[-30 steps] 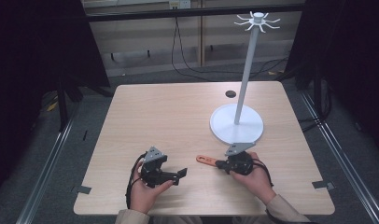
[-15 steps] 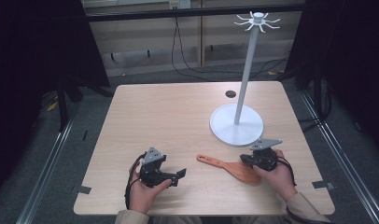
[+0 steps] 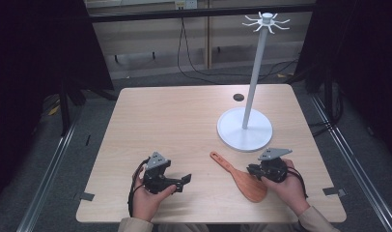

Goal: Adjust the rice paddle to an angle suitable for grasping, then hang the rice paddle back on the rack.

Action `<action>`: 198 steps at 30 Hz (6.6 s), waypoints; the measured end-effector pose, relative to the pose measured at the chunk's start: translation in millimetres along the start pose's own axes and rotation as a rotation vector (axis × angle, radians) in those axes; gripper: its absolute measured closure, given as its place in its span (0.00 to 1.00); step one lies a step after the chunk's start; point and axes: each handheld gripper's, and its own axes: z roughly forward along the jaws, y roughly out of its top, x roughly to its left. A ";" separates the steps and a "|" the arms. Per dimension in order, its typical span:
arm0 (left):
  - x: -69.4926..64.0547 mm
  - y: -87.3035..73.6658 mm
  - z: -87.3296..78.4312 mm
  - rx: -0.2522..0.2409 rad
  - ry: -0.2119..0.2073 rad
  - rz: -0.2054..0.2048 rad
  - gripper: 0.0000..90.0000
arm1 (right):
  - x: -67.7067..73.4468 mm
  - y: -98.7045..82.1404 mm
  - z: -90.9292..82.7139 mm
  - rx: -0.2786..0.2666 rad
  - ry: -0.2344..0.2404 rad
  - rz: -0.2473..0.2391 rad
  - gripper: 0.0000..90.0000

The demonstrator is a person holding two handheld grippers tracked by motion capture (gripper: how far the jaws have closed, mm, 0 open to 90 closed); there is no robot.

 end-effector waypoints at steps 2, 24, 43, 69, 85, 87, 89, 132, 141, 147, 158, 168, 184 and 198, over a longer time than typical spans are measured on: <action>0.4 0.2 -0.2 0.000 0.000 -0.002 0.03 | 3.3 11.0 -1.8 -0.003 -0.002 0.012 0.82; 5.1 -0.1 -4.9 0.003 -0.006 -0.001 0.04 | 41.3 78.4 54.1 0.405 0.016 -0.051 0.64; 1.5 1.9 -6.0 0.002 -0.007 0.019 0.05 | 42.8 93.7 63.6 0.504 -0.017 -0.001 0.74; 7.1 4.9 -13.3 -0.041 0.023 0.013 0.07 | 24.9 56.7 21.0 -0.031 0.071 0.124 0.74; 6.2 6.0 -11.6 -0.063 0.017 0.013 0.07 | 17.3 31.5 -13.2 -0.496 0.126 0.199 0.74; 6.3 5.6 -11.3 -0.063 0.019 0.011 0.07 | 16.6 29.6 -15.1 -0.520 0.120 0.201 0.74; 6.9 5.1 -11.0 -0.060 0.016 0.008 0.07 | 14.9 27.4 -17.2 -0.559 0.130 0.219 0.74; 8.6 3.8 -10.5 -0.067 0.039 0.016 0.06 | -5.4 101.3 -104.7 -0.916 -0.115 0.081 0.74; 9.4 5.2 -10.3 -0.071 0.032 0.017 0.06 | -10.3 115.7 -112.3 -0.928 -0.181 0.100 0.74; 10.0 4.6 -8.6 -0.068 0.027 0.016 0.06 | -17.4 127.8 -118.8 -0.919 -0.223 0.108 0.74; 9.7 3.5 -8.2 -0.066 0.019 0.015 0.06 | -27.4 151.5 -128.7 -0.919 -0.283 0.110 0.74; 8.5 4.5 -5.5 -0.062 0.014 0.020 0.06 | -37.2 170.4 -130.7 -0.890 -0.308 0.102 0.74; 11.1 2.7 -5.1 -0.060 0.013 0.019 0.06 | -45.5 189.0 -125.1 -0.865 -0.332 0.108 0.74; 9.6 6.5 -3.6 -0.065 0.008 0.025 0.07 | -46.5 190.0 -118.2 -0.847 -0.345 0.099 0.74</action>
